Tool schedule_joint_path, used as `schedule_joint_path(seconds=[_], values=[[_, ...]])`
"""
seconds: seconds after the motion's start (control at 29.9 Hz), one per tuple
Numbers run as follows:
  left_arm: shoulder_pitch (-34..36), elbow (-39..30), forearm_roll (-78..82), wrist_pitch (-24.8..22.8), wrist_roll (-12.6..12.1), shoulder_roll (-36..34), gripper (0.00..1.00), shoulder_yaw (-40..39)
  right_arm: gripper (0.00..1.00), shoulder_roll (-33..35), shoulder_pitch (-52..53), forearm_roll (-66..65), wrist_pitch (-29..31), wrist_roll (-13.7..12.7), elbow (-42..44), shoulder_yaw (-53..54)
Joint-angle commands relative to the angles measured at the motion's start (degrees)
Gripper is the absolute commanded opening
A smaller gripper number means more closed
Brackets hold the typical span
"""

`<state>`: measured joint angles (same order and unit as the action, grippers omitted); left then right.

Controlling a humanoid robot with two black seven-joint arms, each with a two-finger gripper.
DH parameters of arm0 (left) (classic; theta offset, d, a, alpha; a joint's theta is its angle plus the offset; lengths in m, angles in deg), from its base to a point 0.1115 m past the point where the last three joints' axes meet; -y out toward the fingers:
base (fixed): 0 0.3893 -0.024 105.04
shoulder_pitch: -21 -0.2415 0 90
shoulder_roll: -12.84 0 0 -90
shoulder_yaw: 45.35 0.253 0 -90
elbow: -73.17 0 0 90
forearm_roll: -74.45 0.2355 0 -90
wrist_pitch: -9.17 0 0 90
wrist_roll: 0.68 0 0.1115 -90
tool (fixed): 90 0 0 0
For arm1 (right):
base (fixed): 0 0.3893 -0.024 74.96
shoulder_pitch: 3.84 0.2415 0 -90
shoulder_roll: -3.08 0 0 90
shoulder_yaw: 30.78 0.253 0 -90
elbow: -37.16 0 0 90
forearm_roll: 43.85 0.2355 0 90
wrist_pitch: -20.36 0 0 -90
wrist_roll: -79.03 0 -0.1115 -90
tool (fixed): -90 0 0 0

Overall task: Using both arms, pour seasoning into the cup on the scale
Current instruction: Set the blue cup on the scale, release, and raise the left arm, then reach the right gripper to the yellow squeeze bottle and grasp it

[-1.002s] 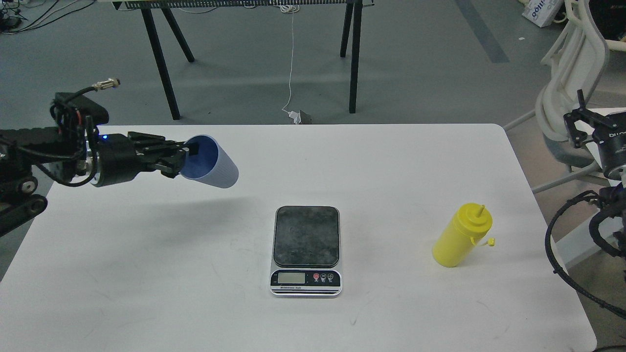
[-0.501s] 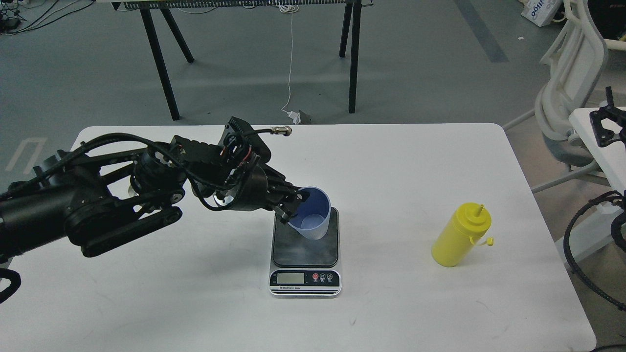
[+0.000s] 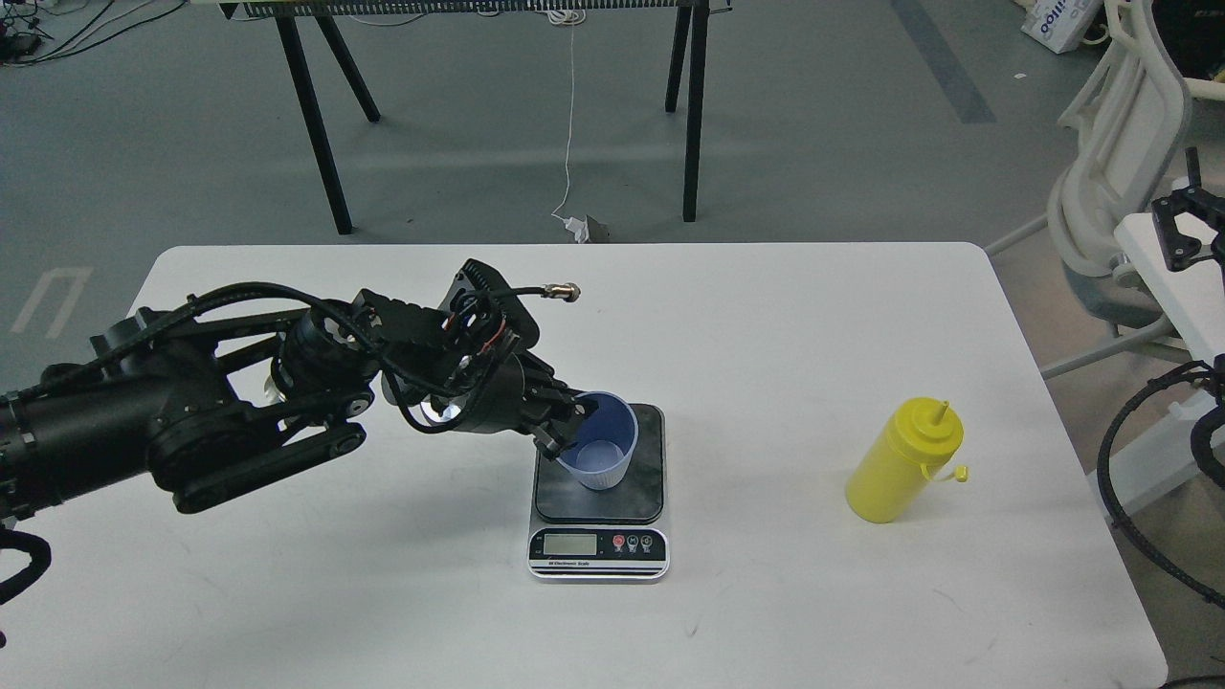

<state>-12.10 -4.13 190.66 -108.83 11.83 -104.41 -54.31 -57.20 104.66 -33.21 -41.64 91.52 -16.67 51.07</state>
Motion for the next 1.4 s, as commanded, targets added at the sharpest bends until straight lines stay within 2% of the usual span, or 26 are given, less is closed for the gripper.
schedule_joint_path(seconds=[0.0,0.07,0.1,0.2,0.23,0.3,0.4,0.5,0.77,0.9,1.07,1.2,1.37], values=[[-0.03,0.14,-0.10,0.00,-0.03,-0.09,0.23,-0.01,1.00,0.43,-0.04,0.00,0.00,-0.01,-0.04,0.06],[-0.30,0.22,-0.10,0.00,-0.12,0.17,0.30,-0.01,1.00,0.43,-0.21,0.00,0.00,-0.01,-0.04,0.06],[-0.39,0.22,-0.19,0.00,-0.03,0.26,0.36,-0.09,1.00,0.43,-0.30,0.00,0.00,-0.01,-0.04,-0.03],[-0.39,0.22,-0.63,0.57,0.23,0.26,0.76,-0.88,1.00,0.52,-0.83,0.00,0.00,-0.01,-0.04,0.06],[-0.39,0.22,-1.33,1.45,0.24,0.09,0.81,-1.15,1.00,0.52,-1.09,0.00,0.00,-0.10,-0.04,0.06],[-0.30,0.22,-4.57,3.12,0.06,-0.26,0.82,-1.32,1.00,0.52,-1.80,0.00,0.00,-0.10,-0.04,0.15],[0.31,0.22,-10.54,3.74,0.15,-1.05,0.90,-1.85,1.00,0.52,-3.37,0.00,0.00,-0.10,-0.48,0.58],[0.32,0.22,-18.88,4.27,0.41,-2.46,0.98,-5.97,1.00,0.69,-6.88,0.00,0.00,-0.19,-2.93,1.72],[0.14,7.34,-49.63,5.32,1.03,-1.59,0.99,-17.91,1.00,0.52,-24.63,0.08,0.00,-0.10,-19.71,2.87],[-0.47,8.40,-73.08,7.08,0.06,1.58,0.99,-26.62,0.99,-0.80,-33.42,3.93,0.00,0.17,-26.13,4.98],[-0.12,14.97,-93.06,7.43,0.15,2.63,0.99,-28.13,0.99,-2.73,-41.07,5.44,0.00,0.08,-30.09,3.23],[-0.91,19.46,-107.03,7.00,0.15,2.72,1.00,-31.64,0.97,-7.55,-44.86,5.36,0.00,0.17,-32.29,0.59],[-1.35,30.97,-114.88,6.21,0.15,3.60,1.00,-35.32,0.98,-12.39,-48.29,5.09,0.00,0.17,-32.39,-5.20]])
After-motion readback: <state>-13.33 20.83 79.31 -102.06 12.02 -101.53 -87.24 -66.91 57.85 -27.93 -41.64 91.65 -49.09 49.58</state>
